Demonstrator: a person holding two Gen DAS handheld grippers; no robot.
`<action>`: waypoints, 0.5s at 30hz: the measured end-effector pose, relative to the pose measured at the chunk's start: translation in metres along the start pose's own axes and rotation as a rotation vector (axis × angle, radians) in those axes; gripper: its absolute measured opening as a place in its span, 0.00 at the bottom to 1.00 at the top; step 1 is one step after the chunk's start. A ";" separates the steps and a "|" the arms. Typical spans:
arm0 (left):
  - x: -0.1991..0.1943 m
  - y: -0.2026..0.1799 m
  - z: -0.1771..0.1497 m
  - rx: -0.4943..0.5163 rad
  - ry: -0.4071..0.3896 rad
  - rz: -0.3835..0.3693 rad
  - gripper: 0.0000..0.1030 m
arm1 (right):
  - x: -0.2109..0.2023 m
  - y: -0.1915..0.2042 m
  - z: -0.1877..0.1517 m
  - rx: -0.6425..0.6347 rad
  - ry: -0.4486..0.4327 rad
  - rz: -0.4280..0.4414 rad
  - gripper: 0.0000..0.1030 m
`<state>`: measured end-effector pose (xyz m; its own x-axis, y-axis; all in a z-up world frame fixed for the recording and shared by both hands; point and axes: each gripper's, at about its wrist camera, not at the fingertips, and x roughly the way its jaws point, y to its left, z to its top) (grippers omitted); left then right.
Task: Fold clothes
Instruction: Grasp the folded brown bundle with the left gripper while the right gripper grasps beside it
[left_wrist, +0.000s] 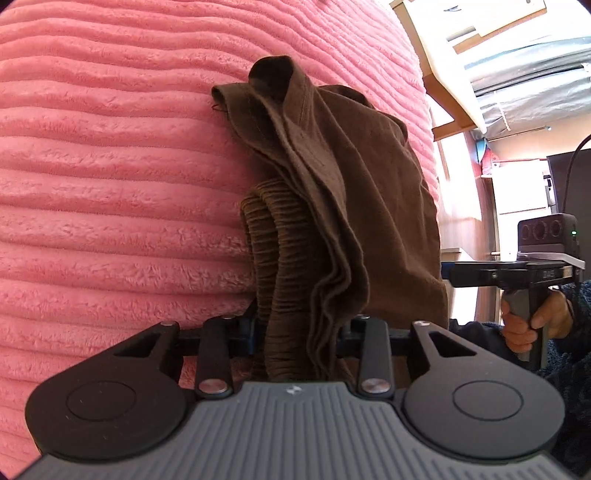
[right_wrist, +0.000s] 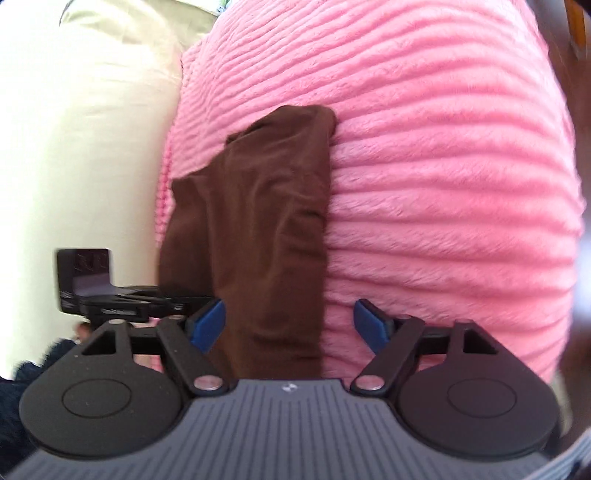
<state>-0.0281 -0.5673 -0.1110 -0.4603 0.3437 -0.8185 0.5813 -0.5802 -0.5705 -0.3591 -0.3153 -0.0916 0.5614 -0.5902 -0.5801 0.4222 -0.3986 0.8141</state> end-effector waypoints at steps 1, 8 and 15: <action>0.002 0.000 0.001 -0.007 0.004 0.000 0.41 | 0.000 0.002 -0.002 -0.006 -0.009 -0.003 0.62; 0.000 -0.019 0.004 0.013 0.031 0.112 0.38 | 0.035 0.001 0.006 0.035 -0.010 0.078 0.09; 0.001 -0.126 0.054 0.226 0.077 0.358 0.37 | -0.006 0.003 0.013 0.074 -0.062 0.103 0.07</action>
<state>-0.1376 -0.5335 -0.0363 -0.1999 0.1408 -0.9696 0.5292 -0.8173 -0.2278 -0.3706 -0.3226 -0.0850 0.5532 -0.6716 -0.4929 0.3098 -0.3835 0.8701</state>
